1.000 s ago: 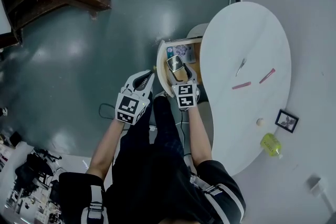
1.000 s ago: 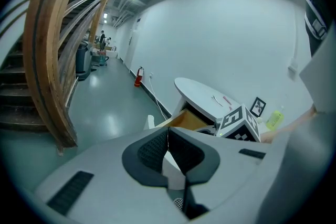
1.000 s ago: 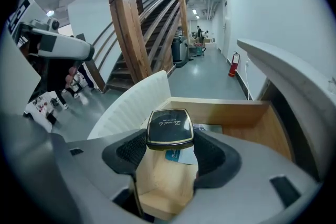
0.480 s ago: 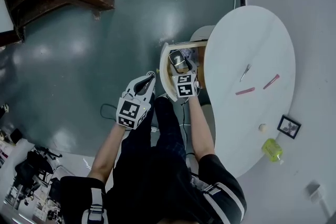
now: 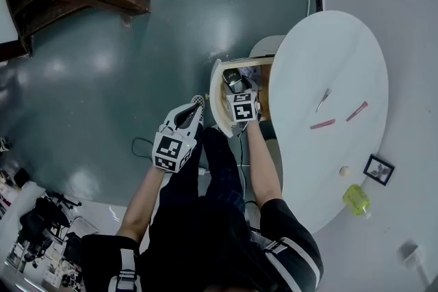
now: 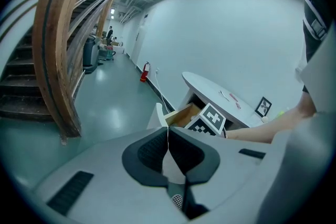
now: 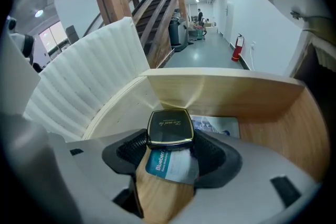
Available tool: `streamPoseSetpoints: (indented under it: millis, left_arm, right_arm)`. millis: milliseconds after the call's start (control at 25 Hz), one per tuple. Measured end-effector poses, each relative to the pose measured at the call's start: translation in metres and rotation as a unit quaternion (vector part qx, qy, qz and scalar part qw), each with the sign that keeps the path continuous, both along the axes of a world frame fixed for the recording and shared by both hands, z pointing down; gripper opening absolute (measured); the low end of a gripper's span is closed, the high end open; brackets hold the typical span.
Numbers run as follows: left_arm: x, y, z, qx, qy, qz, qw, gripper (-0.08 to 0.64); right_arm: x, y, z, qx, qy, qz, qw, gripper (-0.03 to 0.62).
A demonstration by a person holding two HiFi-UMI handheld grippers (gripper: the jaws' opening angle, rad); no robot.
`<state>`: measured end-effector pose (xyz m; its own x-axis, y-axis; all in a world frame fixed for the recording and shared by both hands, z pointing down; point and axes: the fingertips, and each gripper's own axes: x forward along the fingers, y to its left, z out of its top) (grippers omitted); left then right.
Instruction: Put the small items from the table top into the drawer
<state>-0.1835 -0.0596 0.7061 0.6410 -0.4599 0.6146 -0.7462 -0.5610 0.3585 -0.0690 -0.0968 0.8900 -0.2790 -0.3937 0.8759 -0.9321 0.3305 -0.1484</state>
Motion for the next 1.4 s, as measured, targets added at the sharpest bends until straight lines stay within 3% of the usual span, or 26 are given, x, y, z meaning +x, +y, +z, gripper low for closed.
streamPoseSetpoints:
  millis: [480, 1000, 1040, 1200, 1400]
  left_arm:
    - [-0.003, 0.001, -0.001, -0.001, 0.005, -0.008, 1.0, 0.02]
    - [0.0, 0.01, -0.026, 0.02, 0.006, 0.002, 0.9998, 0.02]
    - [0.0, 0.011, -0.029, 0.022, 0.007, 0.003, 0.9997, 0.02]
    - [0.001, 0.016, -0.043, 0.031, 0.01, 0.005, 0.9995, 0.02]
    - [0.002, 0.02, -0.065, 0.046, 0.013, 0.011, 0.9988, 0.02]
  right_arm:
    - [0.002, -0.001, 0.008, -0.004, -0.004, 0.008, 1.0, 0.284]
    - [0.003, 0.012, -0.037, 0.015, -0.011, 0.016, 1.0, 0.281]
    - [0.004, 0.013, -0.042, 0.018, -0.011, 0.019, 1.0, 0.275]
    - [0.002, 0.017, -0.069, 0.042, 0.001, 0.027, 0.999, 0.153]
    - [-0.004, 0.025, -0.108, 0.068, -0.007, 0.031, 0.997, 0.107]
